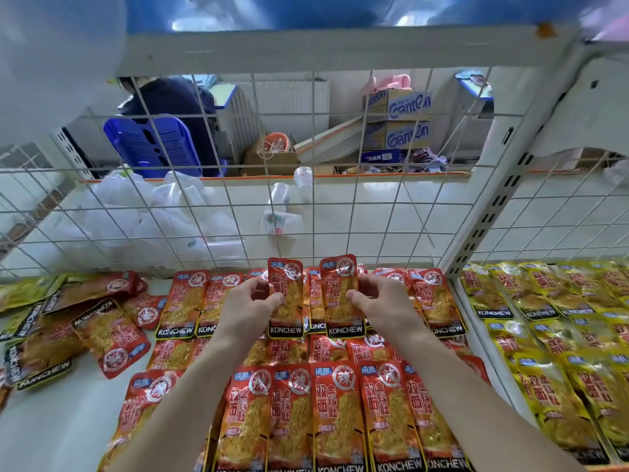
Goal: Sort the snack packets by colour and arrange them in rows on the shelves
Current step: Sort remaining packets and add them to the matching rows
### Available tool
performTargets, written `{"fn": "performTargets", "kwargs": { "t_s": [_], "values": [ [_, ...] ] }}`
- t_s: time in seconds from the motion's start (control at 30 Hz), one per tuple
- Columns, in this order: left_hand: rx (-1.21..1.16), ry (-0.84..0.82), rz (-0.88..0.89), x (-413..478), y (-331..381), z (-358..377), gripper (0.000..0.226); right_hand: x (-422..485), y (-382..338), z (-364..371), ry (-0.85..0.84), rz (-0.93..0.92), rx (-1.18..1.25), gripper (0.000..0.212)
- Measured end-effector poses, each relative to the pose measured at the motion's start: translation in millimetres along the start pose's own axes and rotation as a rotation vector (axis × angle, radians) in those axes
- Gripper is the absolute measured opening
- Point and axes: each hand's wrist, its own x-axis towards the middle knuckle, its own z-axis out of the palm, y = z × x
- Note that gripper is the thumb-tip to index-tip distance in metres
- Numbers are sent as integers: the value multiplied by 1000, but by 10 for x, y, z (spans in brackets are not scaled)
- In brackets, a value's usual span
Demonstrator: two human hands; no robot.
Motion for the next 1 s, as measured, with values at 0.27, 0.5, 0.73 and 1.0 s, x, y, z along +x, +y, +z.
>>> {"fn": "performTargets", "kwargs": {
  "t_s": [0.27, 0.5, 0.73, 1.0],
  "values": [
    [344, 51, 166, 173, -37, -13, 11, 93, -30, 171, 30, -22, -148, 18],
    [502, 123, 222, 232, -123, -2, 15, 141, -62, 246, 104, -35, -300, 27],
    [593, 159, 206, 265, -145, 5, 24, 171, -67, 348, 198, -65, -378, 26],
    [772, 178, 250, 270, -173, 6, 26, 160, -21, 428, 249, -185, -464, 31]
  ]
}}
